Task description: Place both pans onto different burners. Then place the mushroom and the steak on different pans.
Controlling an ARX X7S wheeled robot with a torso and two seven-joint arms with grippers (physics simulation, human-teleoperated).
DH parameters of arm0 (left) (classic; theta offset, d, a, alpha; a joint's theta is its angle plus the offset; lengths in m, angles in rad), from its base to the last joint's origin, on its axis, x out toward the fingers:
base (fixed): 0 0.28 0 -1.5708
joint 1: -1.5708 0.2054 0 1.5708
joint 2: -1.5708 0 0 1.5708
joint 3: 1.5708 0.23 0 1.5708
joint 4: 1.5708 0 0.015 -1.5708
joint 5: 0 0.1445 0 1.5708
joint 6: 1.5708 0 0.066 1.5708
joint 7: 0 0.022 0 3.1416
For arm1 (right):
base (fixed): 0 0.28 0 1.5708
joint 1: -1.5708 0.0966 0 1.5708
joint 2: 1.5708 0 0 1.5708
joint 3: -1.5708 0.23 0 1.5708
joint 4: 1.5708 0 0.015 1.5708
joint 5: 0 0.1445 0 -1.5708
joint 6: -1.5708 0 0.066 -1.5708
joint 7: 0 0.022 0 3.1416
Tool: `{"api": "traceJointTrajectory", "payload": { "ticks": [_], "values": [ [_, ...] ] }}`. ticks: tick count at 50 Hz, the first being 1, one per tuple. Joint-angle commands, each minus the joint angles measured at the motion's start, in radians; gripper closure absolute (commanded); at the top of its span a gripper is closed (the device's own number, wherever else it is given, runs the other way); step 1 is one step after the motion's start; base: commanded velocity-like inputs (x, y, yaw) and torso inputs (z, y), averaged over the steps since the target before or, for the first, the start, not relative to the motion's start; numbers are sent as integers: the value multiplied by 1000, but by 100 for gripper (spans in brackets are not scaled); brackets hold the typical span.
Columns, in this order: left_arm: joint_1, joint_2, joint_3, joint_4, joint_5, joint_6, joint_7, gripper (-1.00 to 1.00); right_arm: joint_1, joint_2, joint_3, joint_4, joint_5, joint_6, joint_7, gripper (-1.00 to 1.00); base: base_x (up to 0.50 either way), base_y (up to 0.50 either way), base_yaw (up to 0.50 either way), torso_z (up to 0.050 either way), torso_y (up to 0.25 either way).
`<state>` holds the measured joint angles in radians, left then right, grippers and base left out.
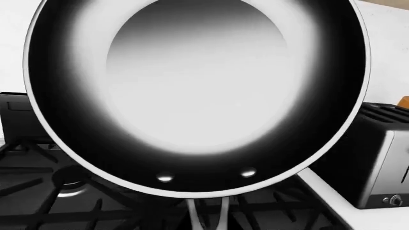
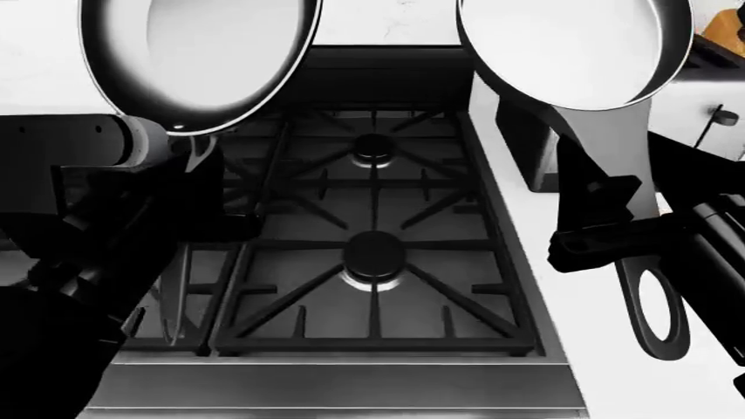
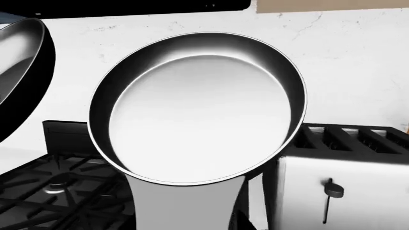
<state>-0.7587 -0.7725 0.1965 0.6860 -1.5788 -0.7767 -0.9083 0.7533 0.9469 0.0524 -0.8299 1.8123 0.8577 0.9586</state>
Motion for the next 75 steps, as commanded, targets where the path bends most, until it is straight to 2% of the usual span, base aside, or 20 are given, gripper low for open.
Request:
{"api": "traceJointTrajectory", "payload": {
  "ticks": [1, 33, 57, 65, 75],
  "values": [
    [-14, 1, -20, 1, 14, 13, 4, 100, 23, -1, 27, 2, -30, 2, -11, 100, 0, 500, 0, 0, 11],
    [-32, -5, -12, 11, -3, 11, -10, 100, -20, 7, 66, -11, -30, -19, -21, 100, 0, 500, 0, 1, 3],
    [-26, -15, -3, 10, 3, 7, -1, 100, -63, 14, 97, -15, -42, -26, -41, 100, 0, 0, 0, 1, 3],
    [-81, -71, 9, 20, -70, -42, 4, 100, -56, -1, 83, -4, -64, -20, -68, 100, 0, 0, 0, 1, 3],
    [-220, -170, 23, -44, -125, -149, 133, 100, -64, -18, 74, 11, -97, -13, -112, 100, 0, 0, 0, 1, 2]
  ]
}}
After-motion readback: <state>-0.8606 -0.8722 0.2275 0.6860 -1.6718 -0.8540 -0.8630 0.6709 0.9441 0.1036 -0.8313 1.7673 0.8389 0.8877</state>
